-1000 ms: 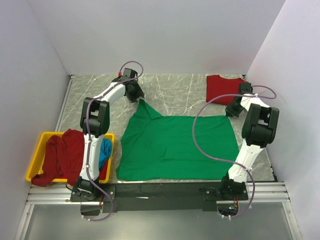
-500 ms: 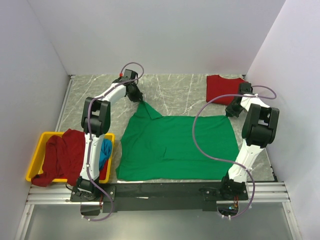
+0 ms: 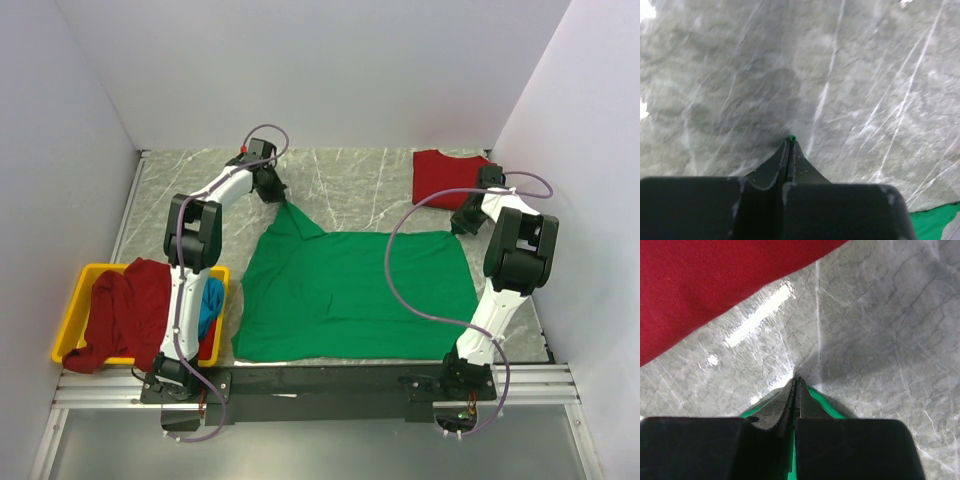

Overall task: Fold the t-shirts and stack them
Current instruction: Fold the tshirt

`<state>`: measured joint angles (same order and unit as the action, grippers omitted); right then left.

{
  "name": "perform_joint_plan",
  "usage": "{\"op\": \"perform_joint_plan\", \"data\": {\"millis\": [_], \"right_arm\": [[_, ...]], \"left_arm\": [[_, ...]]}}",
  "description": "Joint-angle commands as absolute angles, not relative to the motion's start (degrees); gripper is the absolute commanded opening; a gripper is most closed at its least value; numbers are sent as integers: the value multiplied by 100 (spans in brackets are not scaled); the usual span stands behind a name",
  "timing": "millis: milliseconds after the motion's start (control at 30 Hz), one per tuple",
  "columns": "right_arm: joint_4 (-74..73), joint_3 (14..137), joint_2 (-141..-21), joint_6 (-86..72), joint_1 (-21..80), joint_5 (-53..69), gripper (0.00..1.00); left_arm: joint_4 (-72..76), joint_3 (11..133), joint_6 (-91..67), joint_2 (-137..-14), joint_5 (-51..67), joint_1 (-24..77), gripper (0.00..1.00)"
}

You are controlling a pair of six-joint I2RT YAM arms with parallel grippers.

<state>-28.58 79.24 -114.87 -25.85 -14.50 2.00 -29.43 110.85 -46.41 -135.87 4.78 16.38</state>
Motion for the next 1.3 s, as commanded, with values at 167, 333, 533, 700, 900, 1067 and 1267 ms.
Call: {"op": "perform_joint_plan", "data": {"millis": [167,333,533,700,900,1067,1267], "right_arm": [[-3357,8550,-11496,-2645,-1371,211,0],[-3524,9034,-11751,-2681,-1327,228,0],[-3735,9685,-11979,-2733,-1239,272,0],[-3691,9835,-11909,-2725,-1222,325,0],[-3551,9379,-11418,-2514,-1222,299,0],[-3498,8826,-11013,-2294,-1222,185,0],[-3463,8272,-10530,-2197,-1222,97,0]], "left_arm": [[-2734,12206,-4737,-13965,685,1574,0],[-2470,12673,-4737,-14097,861,1398,0],[-2092,12964,-4702,-14115,1195,1196,0],[-1916,12481,-4641,-13527,1415,1107,0],[-2460,11147,-4798,-12570,1687,1116,0],[-2566,9707,-5035,-11561,1819,1116,0],[-2470,8686,-5352,-10576,1881,1125,0]]}}
